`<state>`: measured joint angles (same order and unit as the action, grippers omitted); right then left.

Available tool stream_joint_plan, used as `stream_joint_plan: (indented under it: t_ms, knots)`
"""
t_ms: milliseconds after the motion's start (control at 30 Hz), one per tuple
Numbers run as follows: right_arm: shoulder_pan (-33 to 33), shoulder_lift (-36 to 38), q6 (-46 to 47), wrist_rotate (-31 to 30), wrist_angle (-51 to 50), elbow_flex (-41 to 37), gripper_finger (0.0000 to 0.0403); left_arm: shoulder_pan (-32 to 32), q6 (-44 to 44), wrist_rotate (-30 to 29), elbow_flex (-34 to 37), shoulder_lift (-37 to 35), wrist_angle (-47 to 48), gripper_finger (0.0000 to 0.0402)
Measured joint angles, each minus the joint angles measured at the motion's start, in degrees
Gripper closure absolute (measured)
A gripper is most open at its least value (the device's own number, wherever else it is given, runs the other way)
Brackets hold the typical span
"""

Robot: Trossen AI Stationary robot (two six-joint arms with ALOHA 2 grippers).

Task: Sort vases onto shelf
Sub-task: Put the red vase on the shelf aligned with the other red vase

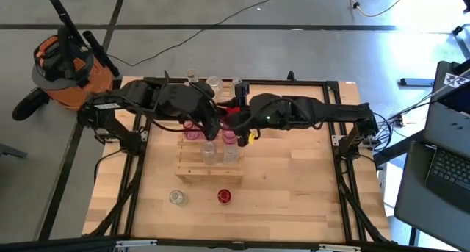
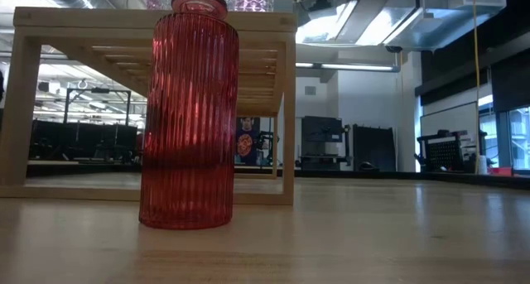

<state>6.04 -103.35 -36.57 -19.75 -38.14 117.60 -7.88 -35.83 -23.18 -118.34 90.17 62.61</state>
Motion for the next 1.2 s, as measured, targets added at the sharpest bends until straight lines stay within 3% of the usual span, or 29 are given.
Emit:
stream_joint_plan:
  t_ms: [133, 333, 667, 967, 1200]
  knots:
    - [0.0, -0.1, -1.7, -2.1, 1.3, 0.0, 0.0280, 0.1, -0.1, -1.1, 0.0, 0.0, 1.0, 0.0393]
    - [0.0, -0.1, -3.3, -2.5, 1.8, 0.0, 0.0281, 0.0, 0.4, -1.8, 0.0, 0.0, 0.7, 0.0389]
    - [0.0, -0.1, -4.0, -3.7, 1.5, -0.1, 0.0283, 0.1, 5.8, 3.3, 0.0, -0.1, 0.4, 0.0306]
    - [-0.5, -0.1, -3.7, -6.0, 1.4, -0.1, 0.0283, 0.1, 3.5, 4.3, 0.0, -1.2, 0.2, 0.0204]
    - [-4.2, 0.2, 3.0, -1.7, -1.7, -0.2, 0.0284, -0.4, -1.1, 3.4, -0.1, -6.1, 1.4, 0.0192]
